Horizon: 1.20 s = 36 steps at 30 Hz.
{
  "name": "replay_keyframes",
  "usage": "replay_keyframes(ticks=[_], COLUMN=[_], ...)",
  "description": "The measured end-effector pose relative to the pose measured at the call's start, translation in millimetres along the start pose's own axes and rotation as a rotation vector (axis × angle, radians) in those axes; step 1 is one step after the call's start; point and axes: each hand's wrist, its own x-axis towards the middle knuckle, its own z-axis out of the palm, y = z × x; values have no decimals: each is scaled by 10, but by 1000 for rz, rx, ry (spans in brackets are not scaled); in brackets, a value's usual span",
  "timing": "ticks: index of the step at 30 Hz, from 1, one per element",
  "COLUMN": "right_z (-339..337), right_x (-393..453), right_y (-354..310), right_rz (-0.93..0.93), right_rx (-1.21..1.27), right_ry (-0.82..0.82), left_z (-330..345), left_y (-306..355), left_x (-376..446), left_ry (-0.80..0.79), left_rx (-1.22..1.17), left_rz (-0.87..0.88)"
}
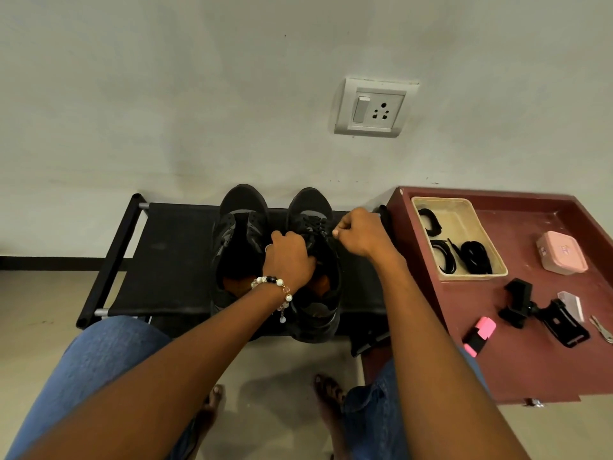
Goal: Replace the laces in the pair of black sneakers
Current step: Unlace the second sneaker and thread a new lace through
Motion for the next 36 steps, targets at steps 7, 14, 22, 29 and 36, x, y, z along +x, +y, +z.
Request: replay_keyframes(ticks=[7, 14, 22, 29, 36], right_z=[-204, -606, -119, -42, -105], right_x=[-92, -212, -37, -41, -63], right_y=[-118, -217, -23, -86, -89], right_rz=[-36, -442, -51, 38, 121], right_rx=[676, 1618, 146, 79, 327], right_ry=[82, 154, 19, -89, -8], left_z=[47, 83, 198, 310, 362], left_y=[-5, -21, -48, -47, -29], left_x=[21, 34, 113, 145, 140], left_ry=[1, 21, 40, 131, 190], left_rx=[-6, 21, 2, 29, 64], left_rz=[-33, -36, -75, -75, -103])
